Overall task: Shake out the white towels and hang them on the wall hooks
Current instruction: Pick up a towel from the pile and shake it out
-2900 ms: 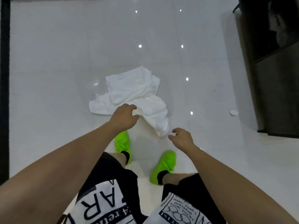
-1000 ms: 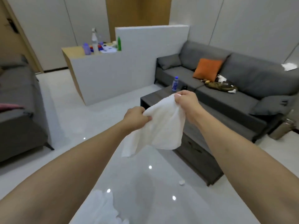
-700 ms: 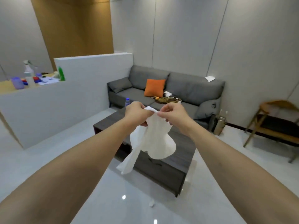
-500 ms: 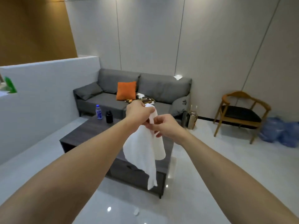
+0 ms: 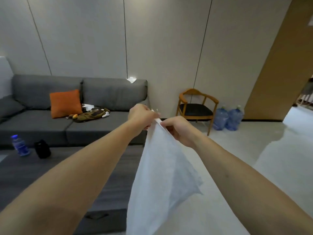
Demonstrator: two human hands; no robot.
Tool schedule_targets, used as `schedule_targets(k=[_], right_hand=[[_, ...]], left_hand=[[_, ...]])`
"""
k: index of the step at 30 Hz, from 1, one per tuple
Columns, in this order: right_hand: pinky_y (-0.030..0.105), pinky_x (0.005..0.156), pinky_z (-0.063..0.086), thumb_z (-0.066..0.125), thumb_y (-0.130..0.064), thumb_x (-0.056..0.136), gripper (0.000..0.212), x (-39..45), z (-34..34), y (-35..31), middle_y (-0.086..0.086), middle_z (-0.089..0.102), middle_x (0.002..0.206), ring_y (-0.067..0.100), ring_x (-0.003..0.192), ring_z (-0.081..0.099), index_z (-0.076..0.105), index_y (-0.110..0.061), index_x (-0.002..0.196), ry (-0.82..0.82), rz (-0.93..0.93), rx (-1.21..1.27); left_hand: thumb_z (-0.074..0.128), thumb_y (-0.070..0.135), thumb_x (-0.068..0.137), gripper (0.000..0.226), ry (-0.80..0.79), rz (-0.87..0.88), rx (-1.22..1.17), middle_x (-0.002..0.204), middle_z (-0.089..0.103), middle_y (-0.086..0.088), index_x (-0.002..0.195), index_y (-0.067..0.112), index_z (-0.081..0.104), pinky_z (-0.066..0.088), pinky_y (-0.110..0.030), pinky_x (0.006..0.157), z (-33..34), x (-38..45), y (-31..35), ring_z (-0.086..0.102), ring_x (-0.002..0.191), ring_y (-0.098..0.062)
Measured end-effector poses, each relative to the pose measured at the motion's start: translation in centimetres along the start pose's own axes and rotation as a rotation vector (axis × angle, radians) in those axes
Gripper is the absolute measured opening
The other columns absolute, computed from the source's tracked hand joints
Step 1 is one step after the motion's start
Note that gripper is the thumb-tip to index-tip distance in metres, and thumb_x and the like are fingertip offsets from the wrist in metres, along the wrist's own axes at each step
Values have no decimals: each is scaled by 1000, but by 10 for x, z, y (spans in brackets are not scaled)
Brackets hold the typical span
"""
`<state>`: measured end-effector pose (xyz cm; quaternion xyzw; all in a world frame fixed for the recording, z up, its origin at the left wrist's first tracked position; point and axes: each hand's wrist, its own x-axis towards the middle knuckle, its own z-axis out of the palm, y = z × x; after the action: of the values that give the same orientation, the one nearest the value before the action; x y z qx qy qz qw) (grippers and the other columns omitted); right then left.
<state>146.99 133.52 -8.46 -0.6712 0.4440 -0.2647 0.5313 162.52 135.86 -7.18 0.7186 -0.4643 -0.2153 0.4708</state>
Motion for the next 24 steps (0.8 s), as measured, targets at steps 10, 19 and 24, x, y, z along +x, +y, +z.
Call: schedule_targets(k=[10, 19, 24], right_hand=[[41, 74, 63, 67, -22, 88, 17, 132, -53, -15, 16, 74, 89, 31, 81, 73, 73, -7, 93, 245, 96, -69], [33, 71, 62, 66, -26, 92, 14, 251, -130, 27, 4, 72, 93, 18, 81, 73, 74, -15, 92, 200, 35, -115], [44, 87, 57, 50, -29, 99, 28, 317, -210, 49, 17, 66, 104, 32, 98, 65, 70, -10, 95, 316, 64, -39]], left_hand=[[75, 46, 77, 27, -119, 143, 6, 76, 67, 0, 79, 23, 62, 56, -32, 56, 54, 146, 6, 63, 65, -14], [75, 11, 82, 52, -495, 18, -70, 118, 58, -6, 127, 24, 54, 62, -33, 74, 130, 243, 20, 65, 99, -22], [60, -1, 76, 36, -190, 80, 353, 107, 67, -6, 105, 17, 71, 58, -32, 76, 196, 303, 38, 64, 92, -22]])
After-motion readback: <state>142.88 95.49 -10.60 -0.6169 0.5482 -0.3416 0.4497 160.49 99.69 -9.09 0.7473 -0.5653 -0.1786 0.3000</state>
